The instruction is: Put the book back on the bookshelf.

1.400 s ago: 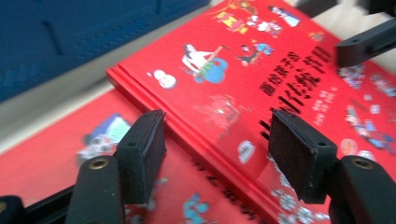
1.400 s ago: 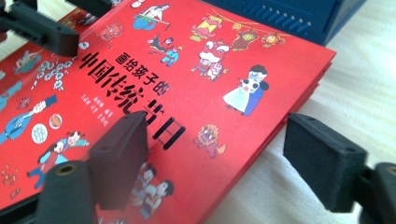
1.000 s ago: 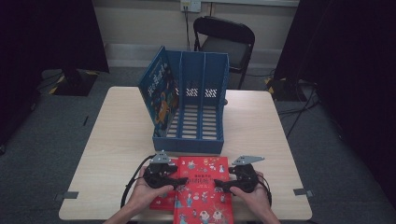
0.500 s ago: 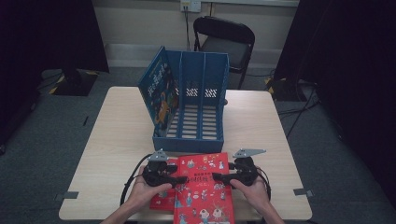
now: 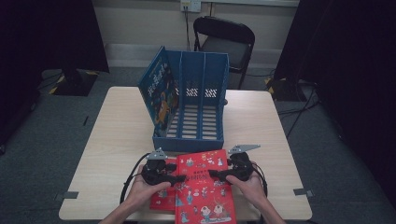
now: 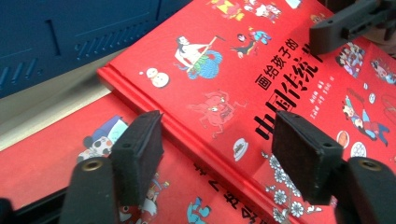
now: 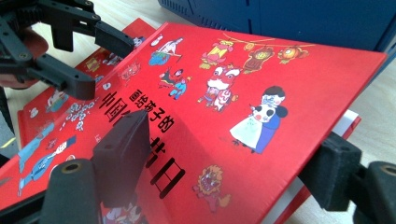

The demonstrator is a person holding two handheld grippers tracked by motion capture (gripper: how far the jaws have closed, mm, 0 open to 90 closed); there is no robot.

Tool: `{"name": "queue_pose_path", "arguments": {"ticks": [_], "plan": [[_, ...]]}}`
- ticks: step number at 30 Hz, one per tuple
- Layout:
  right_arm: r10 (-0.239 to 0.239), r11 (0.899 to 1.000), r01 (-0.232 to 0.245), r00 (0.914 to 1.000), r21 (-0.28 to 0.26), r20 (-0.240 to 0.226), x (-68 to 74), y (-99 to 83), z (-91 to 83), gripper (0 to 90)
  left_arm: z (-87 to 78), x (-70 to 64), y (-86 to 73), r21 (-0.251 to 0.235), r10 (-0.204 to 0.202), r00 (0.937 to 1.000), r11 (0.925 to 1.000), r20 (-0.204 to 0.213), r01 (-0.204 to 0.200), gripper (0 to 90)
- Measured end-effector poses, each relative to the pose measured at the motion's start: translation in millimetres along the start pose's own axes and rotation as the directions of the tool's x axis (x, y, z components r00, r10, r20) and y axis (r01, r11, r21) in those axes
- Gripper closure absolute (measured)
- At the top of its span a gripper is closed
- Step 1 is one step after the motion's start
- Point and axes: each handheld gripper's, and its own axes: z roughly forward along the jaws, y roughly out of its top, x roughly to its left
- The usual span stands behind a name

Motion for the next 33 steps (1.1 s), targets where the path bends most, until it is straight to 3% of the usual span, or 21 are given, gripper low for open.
{"name": "queue_pose_path", "arguments": {"ticks": [6,13,20,31,33], "plan": [[-0.038,0.999,0.038,0.9993,0.004,0.002,0.4,-1.1,-2.2,25.1,1.3,-0.7,0.2,-0.014,-0.026,0.9997,0.9996,-0.005,0.026,32.6],[-0.099,0.995,0.100,0.9947,-0.026,0.025,8.0,-1.2,-9.6,25.4,2.3,-2.2,0.3,-0.015,-0.021,0.9998,0.9997,0.000,0.021,27.6],[-0.086,0.996,0.086,0.9963,-0.010,0.008,7.6,-9.1,-15.2,25.9,2.6,-3.3,0.4,-0.012,-0.022,0.9998,0.9997,-0.002,0.022,25.3],[-0.123,0.992,0.123,0.9923,0.011,-0.008,12.8,-13.4,-20.2,25.8,4.9,-6.8,0.2,-0.015,-0.020,0.9998,0.9997,0.000,0.020,19.0],[-0.139,0.990,0.139,0.9903,-0.001,-0.005,14.8,-14.8,-21.6,25.8,5.3,-6.6,0.3,-0.016,-0.036,0.9991,0.9992,0.024,0.036,19.0]]}}
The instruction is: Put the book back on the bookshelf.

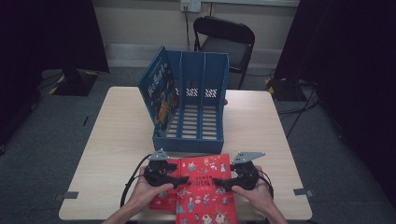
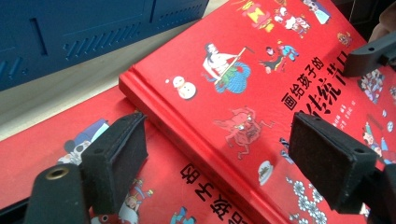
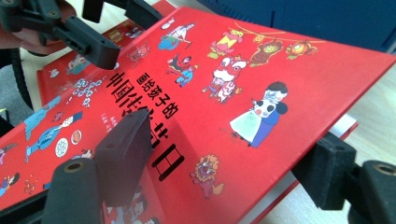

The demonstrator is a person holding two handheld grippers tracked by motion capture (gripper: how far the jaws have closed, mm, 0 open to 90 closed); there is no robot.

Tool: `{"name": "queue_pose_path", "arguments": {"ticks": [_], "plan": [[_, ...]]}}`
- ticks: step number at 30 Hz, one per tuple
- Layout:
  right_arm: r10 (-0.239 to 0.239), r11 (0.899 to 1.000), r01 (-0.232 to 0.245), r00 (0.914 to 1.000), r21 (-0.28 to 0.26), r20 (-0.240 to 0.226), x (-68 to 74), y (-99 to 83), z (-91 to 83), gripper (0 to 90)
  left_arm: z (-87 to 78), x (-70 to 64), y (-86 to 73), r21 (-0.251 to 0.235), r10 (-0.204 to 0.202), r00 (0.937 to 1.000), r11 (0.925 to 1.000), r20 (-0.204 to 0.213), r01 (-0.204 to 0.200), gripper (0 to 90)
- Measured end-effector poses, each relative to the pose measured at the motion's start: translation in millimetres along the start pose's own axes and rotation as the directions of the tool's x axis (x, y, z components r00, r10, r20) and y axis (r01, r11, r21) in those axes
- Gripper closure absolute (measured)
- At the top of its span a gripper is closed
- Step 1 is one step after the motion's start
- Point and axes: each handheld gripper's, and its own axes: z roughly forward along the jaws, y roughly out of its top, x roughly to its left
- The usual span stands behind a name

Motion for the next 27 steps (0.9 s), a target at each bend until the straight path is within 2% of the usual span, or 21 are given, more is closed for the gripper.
{"name": "queue_pose_path", "arguments": {"ticks": [2,7,13,17,19,20,22,23,24,27], "plan": [[-0.016,1.000,0.016,0.9999,0.003,0.004,2.0,-0.7,-0.7,25.8,0.4,-1.1,-0.2,0.001,0.010,0.9999,0.9999,-0.007,-0.010,18.7],[-0.016,1.000,0.016,0.9999,-0.002,0.000,3.3,-3.1,-2.6,25.9,1.0,-1.7,-0.4,0.000,0.007,1.0000,1.0000,-0.002,-0.007,18.9],[-0.018,1.000,0.018,0.9998,-0.005,0.002,4.2,-7.0,-5.3,25.9,0.2,2.7,0.4,-0.005,-0.052,0.9980,0.9986,0.035,0.052,24.5],[-0.037,0.999,0.037,0.9993,-0.023,0.003,5.4,-7.4,-6.5,25.9,0.6,2.9,0.5,-0.012,-0.065,0.9974,0.9978,0.031,0.066,24.9],[-0.065,0.997,0.065,0.9979,-0.038,0.003,7.6,-6.7,-8.3,26.2,3.2,2.2,-0.4,-0.018,-0.068,0.9951,0.9974,0.071,0.070,27.6],[-0.082,0.996,0.082,0.9966,-0.044,0.003,9.0,-6.2,-8.8,26.3,3.5,1.8,-0.2,-0.017,-0.068,0.9952,0.9975,0.070,0.069,26.8],[-0.074,0.996,0.074,0.9973,-0.042,0.000,9.0,-5.9,-9.3,26.3,3.2,0.9,0.3,-0.011,-0.069,0.9956,0.9975,0.064,0.069,27.5],[-0.064,0.997,0.064,0.9980,-0.035,0.001,8.7,-6.3,-8.6,26.4,2.8,2.0,0.4,-0.009,-0.073,0.9949,0.9973,0.070,0.073,28.6],[-0.061,0.998,0.061,0.9981,-0.033,0.001,8.3,-6.7,-8.0,26.3,1.7,4.6,0.9,-0.006,-0.102,0.9915,0.9947,0.081,0.103,30.5],[-0.047,0.999,0.047,0.9989,-0.014,0.000,7.7,-4.4,-7.2,26.6,1.0,8.5,1.5,-0.002,-0.137,0.9859,0.9905,0.097,0.137,36.6]]}}
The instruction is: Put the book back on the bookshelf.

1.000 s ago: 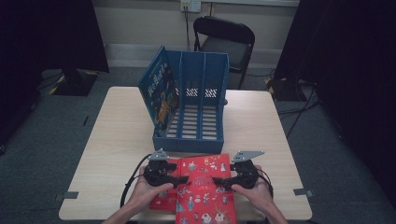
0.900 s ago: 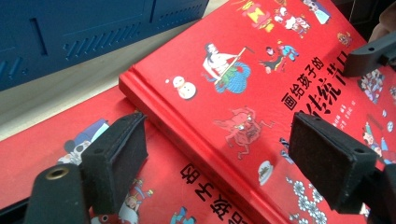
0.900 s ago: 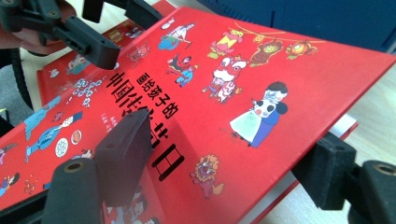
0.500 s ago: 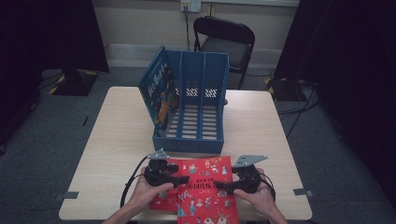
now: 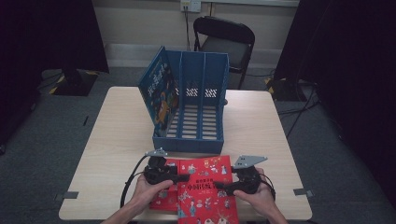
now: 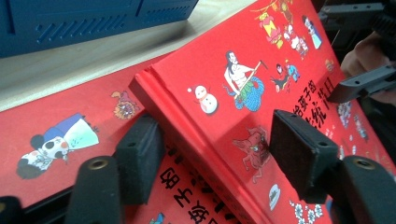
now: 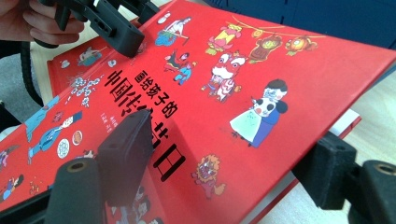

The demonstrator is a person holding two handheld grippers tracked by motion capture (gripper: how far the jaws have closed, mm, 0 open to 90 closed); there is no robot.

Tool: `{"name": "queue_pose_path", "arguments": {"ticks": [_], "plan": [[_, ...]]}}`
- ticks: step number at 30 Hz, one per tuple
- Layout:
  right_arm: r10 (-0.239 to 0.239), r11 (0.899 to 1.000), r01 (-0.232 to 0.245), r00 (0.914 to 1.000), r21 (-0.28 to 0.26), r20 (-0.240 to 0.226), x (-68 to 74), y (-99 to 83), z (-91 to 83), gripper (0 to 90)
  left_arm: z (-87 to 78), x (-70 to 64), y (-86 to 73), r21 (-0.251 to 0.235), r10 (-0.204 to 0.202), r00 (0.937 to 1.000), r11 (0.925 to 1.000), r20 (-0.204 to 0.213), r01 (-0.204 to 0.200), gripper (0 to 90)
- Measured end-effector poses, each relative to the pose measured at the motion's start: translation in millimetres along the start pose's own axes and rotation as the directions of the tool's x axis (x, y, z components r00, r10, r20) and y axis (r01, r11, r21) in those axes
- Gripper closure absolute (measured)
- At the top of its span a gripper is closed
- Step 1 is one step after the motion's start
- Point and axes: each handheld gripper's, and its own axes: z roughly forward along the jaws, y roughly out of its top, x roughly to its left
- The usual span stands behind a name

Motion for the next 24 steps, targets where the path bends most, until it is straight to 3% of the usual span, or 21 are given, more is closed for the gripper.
{"name": "queue_pose_path", "arguments": {"ticks": [11,13,18,24], "plan": [[0.088,0.996,-0.089,0.9954,0.021,0.038,-9.3,12.5,10.2,28.7,-2.9,12.6,8.0,-0.031,-0.087,0.9960,0.9957,0.018,0.088,45.0],[0.088,0.996,-0.089,0.9951,0.017,0.045,-9.1,15.3,9.4,29.0,-5.8,13.3,10.4,-0.033,-0.081,0.9964,0.9961,0.023,0.082,46.8],[0.097,0.995,-0.097,0.9921,-0.008,0.079,-8.5,25.1,6.7,29.6,-11.6,12.6,20.1,-0.090,-0.084,0.9962,0.9922,0.020,0.086,50.3],[0.102,0.995,-0.100,0.9911,-0.030,0.085,-9.4,30.4,3.2,29.6,-17.6,10.9,26.3,-0.118,-0.069,0.9969,0.9904,0.039,0.073,52.3]]}}
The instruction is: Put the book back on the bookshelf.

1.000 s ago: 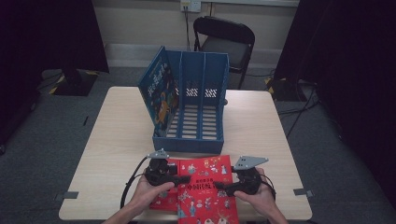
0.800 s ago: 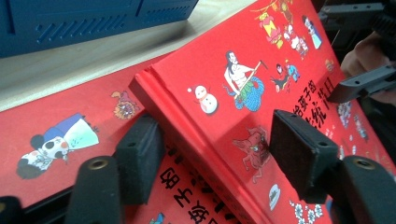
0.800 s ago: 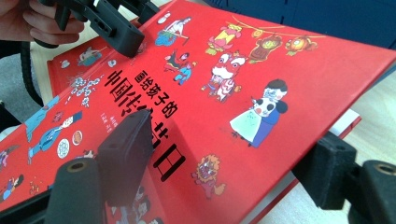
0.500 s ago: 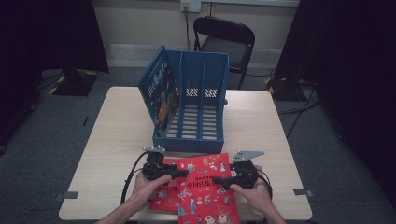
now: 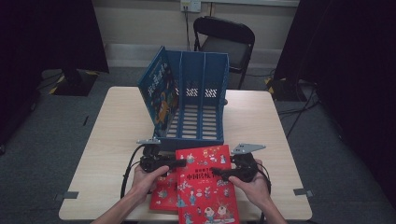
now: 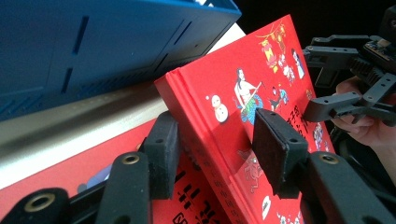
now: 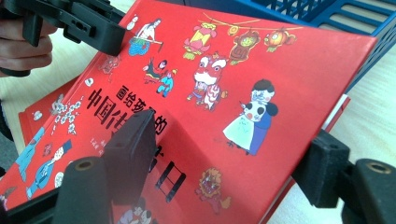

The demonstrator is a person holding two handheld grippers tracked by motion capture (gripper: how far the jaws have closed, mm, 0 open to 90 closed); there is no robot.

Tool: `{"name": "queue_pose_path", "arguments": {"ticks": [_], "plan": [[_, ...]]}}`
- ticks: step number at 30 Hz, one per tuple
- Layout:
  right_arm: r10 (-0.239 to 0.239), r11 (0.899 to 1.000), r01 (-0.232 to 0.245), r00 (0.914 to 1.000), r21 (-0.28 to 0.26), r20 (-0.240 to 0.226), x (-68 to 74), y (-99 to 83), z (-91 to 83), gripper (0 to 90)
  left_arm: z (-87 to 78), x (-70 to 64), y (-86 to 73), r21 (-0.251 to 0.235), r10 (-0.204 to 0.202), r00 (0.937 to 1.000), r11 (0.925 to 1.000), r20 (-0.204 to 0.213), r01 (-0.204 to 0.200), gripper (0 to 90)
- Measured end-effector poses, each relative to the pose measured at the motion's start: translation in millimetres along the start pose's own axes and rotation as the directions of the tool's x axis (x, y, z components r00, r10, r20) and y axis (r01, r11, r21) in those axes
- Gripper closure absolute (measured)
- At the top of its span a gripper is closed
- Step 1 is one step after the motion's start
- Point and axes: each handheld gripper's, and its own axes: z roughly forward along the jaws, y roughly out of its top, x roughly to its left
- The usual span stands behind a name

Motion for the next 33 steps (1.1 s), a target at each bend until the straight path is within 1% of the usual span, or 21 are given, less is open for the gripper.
{"name": "queue_pose_path", "arguments": {"ticks": [4,5,7,10,11,12,13,14,16,18,19,20,21,23,26,28,29,30,32,33], "plan": [[0.010,1.000,-0.010,0.9999,-0.017,0.006,0.2,3.9,-2.3,29.6,-4.4,-1.4,5.1,-0.015,0.016,0.9995,0.9998,0.028,-0.015,53.7],[0.016,1.000,-0.016,0.9999,-0.021,0.006,0.4,5.3,-3.2,29.7,-6.2,-2.0,6.8,-0.025,0.012,0.9991,0.9996,0.042,-0.011,54.3],[0.023,0.999,-0.023,0.9997,-0.033,0.006,0.6,8.5,-4.8,30.1,-8.6,-3.9,9.0,-0.044,0.012,0.9984,0.9990,0.054,-0.010,54.3],[0.027,0.998,-0.027,0.9996,-0.052,0.005,-0.4,13.7,-6.5,30.7,-12.6,-6.9,13.3,-0.050,0.044,0.9981,0.9979,0.043,-0.042,56.9],[0.029,0.998,-0.028,0.9996,-0.059,0.006,0.0,15.3,-7.0,30.9,-13.2,-7.0,14.1,-0.057,0.044,0.9978,0.9975,0.050,-0.041,57.6],[0.025,0.998,-0.025,0.9997,-0.063,0.006,-0.1,16.5,-7.5,31.0,-14.9,-6.8,15.1,-0.064,0.031,0.9975,0.9976,0.063,-0.027,57.6],[0.026,0.997,-0.025,0.9997,-0.066,0.006,0.2,18.3,-8.3,31.1,-15.9,-6.9,15.6,-0.065,0.037,0.9973,0.9973,0.064,-0.033,59.2],[0.027,0.997,-0.027,0.9996,-0.069,0.005,0.2,19.4,-8.5,31.2,-17.0,-6.3,16.7,-0.067,0.041,0.9963,0.9971,0.076,-0.036,59.8],[0.024,0.997,-0.023,0.9997,-0.074,0.010,0.7,22.5,-9.0,31.3,-17.3,-6.1,17.7,-0.070,0.043,0.9962,0.9969,0.076,-0.037,60.0],[0.022,0.997,-0.020,0.9997,-0.079,0.014,1.4,25.1,-9.7,31.4,-18.4,-5.7,19.5,-0.081,0.040,0.9943,0.9962,0.099,-0.032,60.5],[0.022,0.996,-0.021,0.9997,-0.085,0.013,1.5,26.2,-10.6,31.5,-19.0,-7.0,20.7,-0.087,0.046,0.9939,0.9955,0.100,-0.038,60.7],[0.019,0.996,-0.018,0.9997,-0.089,0.014,1.7,27.6,-11.6,31.6,-19.9,-8.6,22.1,-0.102,0.051,0.9927,0.9939,0.109,-0.040,60.9],[0.017,0.995,-0.015,0.9998,-0.101,0.015,2.2,29.5,-13.1,31.8,-20.6,-9.6,23.2,-0.108,0.049,0.9919,0.9935,0.118,-0.036,61.4],[0.010,0.993,-0.009,0.9999,-0.115,0.014,3.4,33.1,-15.4,32.1,-21.9,-13.4,27.7,-0.107,0.070,0.9905,0.9926,0.118,-0.058,61.3],[0.000,0.990,0.002,0.9998,-0.141,0.019,5.6,39.9,-19.8,33.0,-27.4,-21.3,36.7,-0.136,0.099,0.9877,0.9873,0.121,-0.082,62.6],[-0.001,0.986,0.005,0.9997,-0.166,0.025,6.3,46.0,-23.7,34.6,-30.8,-22.7,40.7,-0.154,0.100,0.9860,0.9849,0.134,-0.079,64.5],[-0.002,0.985,0.007,0.9996,-0.174,0.028,6.9,48.0,-24.8,35.1,-33.5,-24.5,43.9,-0.158,0.115,0.9851,0.9829,0.128,-0.095,65.0],[-0.012,0.983,0.019,0.9992,-0.184,0.039,8.4,52.0,-26.3,35.6,-35.1,-26.4,45.9,-0.161,0.123,0.9852,0.9815,0.120,-0.103,65.1],[-0.014,0.980,0.023,0.9989,-0.197,0.045,9.9,55.7,-27.7,36.3,-37.4,-29.5,48.2,-0.171,0.135,0.9845,0.9786,0.113,-0.114,65.2],[-0.014,0.979,0.023,0.9989,-0.204,0.045,10.3,57.0,-28.2,36.6,-38.2,-31.0,49.6,-0.176,0.142,0.9831,0.9769,0.116,-0.120,65.2]]}}
